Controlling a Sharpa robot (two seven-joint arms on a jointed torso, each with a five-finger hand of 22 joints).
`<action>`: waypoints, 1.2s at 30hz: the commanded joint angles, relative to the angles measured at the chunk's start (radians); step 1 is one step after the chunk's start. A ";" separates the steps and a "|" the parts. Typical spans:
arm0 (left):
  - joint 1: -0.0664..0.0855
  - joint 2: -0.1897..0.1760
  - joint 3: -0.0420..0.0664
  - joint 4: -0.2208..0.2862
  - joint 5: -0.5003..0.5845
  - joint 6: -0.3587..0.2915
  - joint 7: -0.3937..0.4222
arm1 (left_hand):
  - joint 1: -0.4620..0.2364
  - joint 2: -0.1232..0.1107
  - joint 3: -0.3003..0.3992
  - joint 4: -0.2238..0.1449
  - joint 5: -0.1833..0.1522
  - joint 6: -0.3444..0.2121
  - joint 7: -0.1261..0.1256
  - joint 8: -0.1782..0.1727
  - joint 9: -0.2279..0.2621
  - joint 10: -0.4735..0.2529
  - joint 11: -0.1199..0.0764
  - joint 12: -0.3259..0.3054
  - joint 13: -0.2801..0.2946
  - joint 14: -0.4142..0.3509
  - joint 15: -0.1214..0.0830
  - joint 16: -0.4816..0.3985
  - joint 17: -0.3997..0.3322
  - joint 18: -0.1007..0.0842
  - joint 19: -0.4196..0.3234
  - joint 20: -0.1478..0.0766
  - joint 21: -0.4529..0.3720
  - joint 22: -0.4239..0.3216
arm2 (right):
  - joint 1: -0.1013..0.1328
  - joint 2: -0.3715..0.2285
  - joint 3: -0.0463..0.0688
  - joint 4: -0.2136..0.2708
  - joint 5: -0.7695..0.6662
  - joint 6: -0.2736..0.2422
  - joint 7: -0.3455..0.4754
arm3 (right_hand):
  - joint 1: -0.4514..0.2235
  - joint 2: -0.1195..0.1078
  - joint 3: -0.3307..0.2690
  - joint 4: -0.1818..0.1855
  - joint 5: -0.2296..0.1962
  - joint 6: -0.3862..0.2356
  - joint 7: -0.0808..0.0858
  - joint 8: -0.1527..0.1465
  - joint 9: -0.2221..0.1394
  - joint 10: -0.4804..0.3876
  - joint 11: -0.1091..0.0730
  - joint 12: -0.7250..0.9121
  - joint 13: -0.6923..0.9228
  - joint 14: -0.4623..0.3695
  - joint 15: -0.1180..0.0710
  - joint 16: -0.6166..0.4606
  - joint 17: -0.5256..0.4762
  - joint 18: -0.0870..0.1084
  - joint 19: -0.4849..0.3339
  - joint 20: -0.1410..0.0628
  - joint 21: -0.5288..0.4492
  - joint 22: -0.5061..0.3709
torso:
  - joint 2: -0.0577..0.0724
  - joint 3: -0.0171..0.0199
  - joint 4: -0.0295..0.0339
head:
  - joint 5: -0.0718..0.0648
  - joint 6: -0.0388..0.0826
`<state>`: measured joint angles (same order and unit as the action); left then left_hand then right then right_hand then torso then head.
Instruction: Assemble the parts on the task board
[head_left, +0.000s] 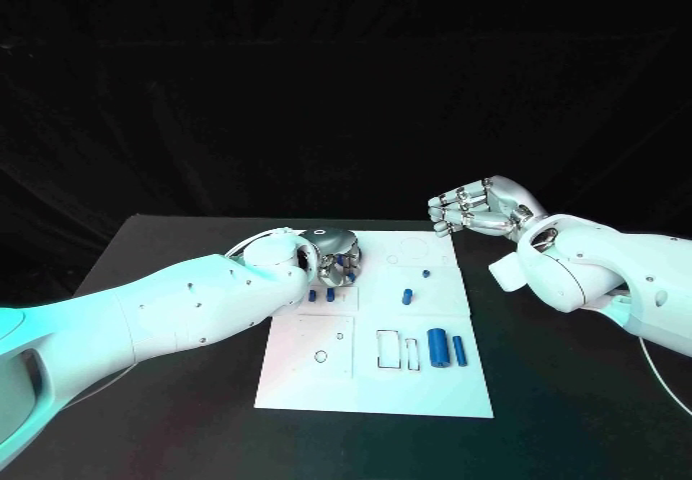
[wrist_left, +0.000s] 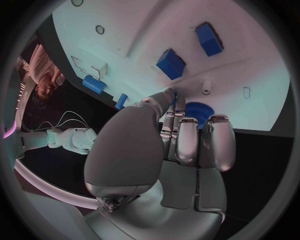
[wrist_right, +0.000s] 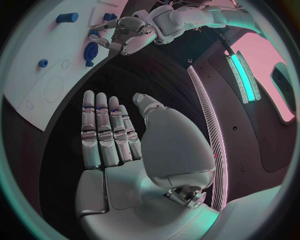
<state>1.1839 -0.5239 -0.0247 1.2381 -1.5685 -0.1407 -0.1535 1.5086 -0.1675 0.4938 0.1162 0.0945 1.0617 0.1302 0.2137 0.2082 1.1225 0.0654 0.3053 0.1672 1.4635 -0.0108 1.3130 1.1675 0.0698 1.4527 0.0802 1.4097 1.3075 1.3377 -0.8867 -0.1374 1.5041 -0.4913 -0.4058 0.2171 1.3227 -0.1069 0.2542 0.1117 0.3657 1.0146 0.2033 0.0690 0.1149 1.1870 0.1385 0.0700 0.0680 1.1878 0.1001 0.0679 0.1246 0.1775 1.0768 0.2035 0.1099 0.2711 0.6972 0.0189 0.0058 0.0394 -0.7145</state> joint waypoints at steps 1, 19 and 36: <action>0.001 -0.011 0.008 0.017 0.023 -0.035 0.020 | -0.009 -0.001 0.003 0.000 -0.001 0.006 0.000 -0.006 -0.002 0.008 -0.002 -0.007 -0.001 0.011 -0.002 0.005 0.000 -0.018 0.004 -0.002 0.005 0.076 | -0.001 0.000 0.000 0.000 -0.010 0.004 0.012 | -0.003 0.005 0.000 -0.005 0.005 -0.008 -0.001 -0.003 -0.001 -0.006 0.000 0.000 -0.001 -0.003 -0.001 -0.003 -0.001 0.006 0.007 0.001 -0.006 -0.001 | 0.001 0.0005 0.0006 | 0.001 0.003; 0.004 -0.130 0.048 0.112 0.031 0.014 -0.011 | -0.037 -0.019 -0.012 0.006 -0.003 0.016 -0.002 -0.022 -0.006 0.022 -0.002 -0.033 -0.003 0.012 -0.001 0.010 0.000 -0.020 0.007 -0.001 0.010 0.082 | -0.001 -0.006 0.000 0.001 -0.010 0.004 0.011 | -0.004 0.006 0.001 -0.005 0.006 -0.008 -0.001 -0.003 -0.001 -0.006 0.000 0.000 -0.001 -0.003 -0.001 -0.003 -0.002 0.006 0.008 0.001 -0.007 -0.002 | 0.000 0.0005 0.0018 | 0.002 0.006; 0.000 -0.131 0.043 0.067 0.040 0.040 -0.016 | -0.035 -0.019 -0.012 0.004 -0.002 0.020 -0.003 -0.024 -0.006 0.027 -0.003 -0.038 -0.003 0.012 -0.002 0.010 -0.002 -0.019 0.006 -0.001 0.009 0.081 | -0.005 -0.006 0.000 0.001 -0.011 0.005 0.012 | -0.004 0.006 0.001 -0.005 0.006 -0.008 -0.001 -0.003 -0.001 -0.006 0.000 0.000 -0.001 -0.003 -0.001 -0.003 -0.002 0.006 0.008 0.001 -0.007 -0.002 | 0.002 0.0003 -0.0017 | 0.006 0.001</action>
<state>1.1837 -0.6575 0.0181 1.3057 -1.5363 -0.1255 -0.1659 1.4784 -0.1870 0.4866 0.1199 0.0947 1.0742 0.1288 0.1963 0.2028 1.1399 0.0623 0.2730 0.1652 1.4635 -0.0107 1.3182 1.1673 0.0697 1.4527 0.0802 1.4141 1.3073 1.3331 -0.8927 -0.1374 1.5040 -0.4928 -0.4061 0.2181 1.3227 -0.1069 0.2542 0.1117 0.3657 1.0146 0.2034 0.0690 0.1149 1.1871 0.1385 0.0700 0.0680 1.1878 0.1001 0.0679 0.1239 0.1774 1.0768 0.2035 0.1099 0.2697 0.6985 0.0184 0.0044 0.0449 -0.7115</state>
